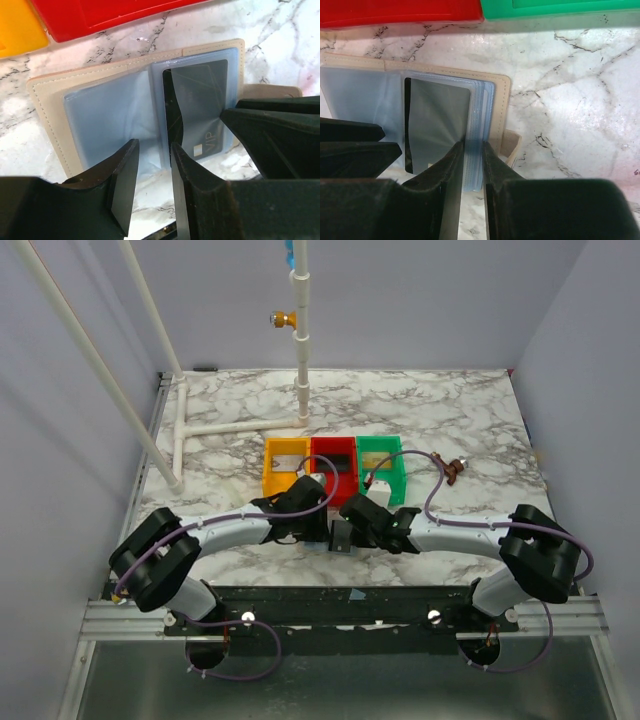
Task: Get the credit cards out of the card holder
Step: Remove the credit card from the card holder.
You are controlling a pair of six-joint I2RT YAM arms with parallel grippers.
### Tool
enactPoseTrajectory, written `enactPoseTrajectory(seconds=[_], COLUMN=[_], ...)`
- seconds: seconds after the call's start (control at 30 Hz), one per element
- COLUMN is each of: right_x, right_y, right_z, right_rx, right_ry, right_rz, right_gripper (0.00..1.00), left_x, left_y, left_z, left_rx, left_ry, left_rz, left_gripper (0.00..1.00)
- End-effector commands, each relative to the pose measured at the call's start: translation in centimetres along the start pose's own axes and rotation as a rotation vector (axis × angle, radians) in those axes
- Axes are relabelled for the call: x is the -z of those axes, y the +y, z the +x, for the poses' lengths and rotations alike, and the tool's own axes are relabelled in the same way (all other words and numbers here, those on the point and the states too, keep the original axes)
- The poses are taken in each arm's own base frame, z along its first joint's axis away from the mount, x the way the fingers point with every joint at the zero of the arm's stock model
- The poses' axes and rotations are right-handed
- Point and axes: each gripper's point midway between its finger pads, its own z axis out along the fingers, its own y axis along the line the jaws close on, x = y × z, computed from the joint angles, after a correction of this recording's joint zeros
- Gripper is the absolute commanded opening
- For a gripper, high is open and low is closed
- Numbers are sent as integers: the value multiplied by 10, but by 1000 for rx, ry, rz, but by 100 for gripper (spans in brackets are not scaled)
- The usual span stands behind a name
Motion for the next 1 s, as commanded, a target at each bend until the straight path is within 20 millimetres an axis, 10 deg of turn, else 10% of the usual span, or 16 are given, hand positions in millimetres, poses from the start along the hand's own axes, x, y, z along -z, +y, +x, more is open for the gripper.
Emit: enactPoseTrajectory(seconds=[0.0, 0.37, 0.97], right_x=[-5, -8, -9], right_y=[-27, -27, -28], right_z=[16, 20, 22], right_rx=[54, 57, 58], right_ry=[39, 51, 55], right_rz=[93, 91, 93], right_gripper=[21, 21, 18], left_x=[8, 4, -5], left_y=[-14, -36, -12], left_z=[2, 0, -1], left_rx=[53, 102, 126], left_ry=[58, 91, 86], left_rz=[179, 363, 272], left_gripper=[33, 31, 28])
